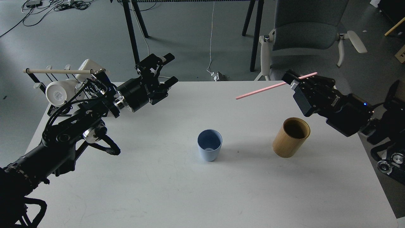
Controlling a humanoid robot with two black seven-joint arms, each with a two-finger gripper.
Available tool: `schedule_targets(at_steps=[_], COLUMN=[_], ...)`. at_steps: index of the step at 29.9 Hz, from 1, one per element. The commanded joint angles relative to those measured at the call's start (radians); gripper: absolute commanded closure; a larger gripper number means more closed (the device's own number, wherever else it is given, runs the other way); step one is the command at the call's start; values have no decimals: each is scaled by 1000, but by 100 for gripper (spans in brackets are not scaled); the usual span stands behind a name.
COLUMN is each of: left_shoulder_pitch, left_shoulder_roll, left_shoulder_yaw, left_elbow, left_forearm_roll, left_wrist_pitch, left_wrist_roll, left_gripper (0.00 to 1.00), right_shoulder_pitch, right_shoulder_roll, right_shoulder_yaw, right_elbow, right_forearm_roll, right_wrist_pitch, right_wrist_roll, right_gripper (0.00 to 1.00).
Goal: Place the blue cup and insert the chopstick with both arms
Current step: 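Move the pink stick over the blue cup and lower it in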
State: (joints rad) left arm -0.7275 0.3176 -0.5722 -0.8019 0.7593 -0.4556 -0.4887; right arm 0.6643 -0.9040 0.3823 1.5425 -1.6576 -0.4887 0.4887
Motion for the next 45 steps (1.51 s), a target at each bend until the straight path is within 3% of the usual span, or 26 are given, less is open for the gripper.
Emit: schedule_targets(at_steps=[1, 6, 13, 37, 45], left_shoulder_pitch=[5, 5, 8, 17, 17], left_shoulder_roll=[0, -2, -3, -18, -22], left_shoulder_yaw=[2, 0, 0, -5, -3], left_elbow=[13, 24, 24, 43, 49], left_forearm_roll=[0, 0, 0, -1, -1], left_wrist_pitch=[0, 0, 0, 0, 0], left_wrist_roll=[0, 0, 0, 0, 0], left_gripper=[3, 3, 3, 3, 2], right_shoulder_pitch=[158, 271, 308, 302, 304], right_shoulder_roll=[28, 34, 54, 218, 295], right_shoulder_yaw=[-182, -315, -345, -392, -416], right_elbow=[-19, -19, -19, -173, -242], right_forearm_roll=[-1, -13, -50, -74, -74], right_wrist_pitch=[0, 35, 102, 104, 94], right_wrist_roll=[0, 0, 0, 0, 0], right_gripper=[96, 96, 96, 96, 86])
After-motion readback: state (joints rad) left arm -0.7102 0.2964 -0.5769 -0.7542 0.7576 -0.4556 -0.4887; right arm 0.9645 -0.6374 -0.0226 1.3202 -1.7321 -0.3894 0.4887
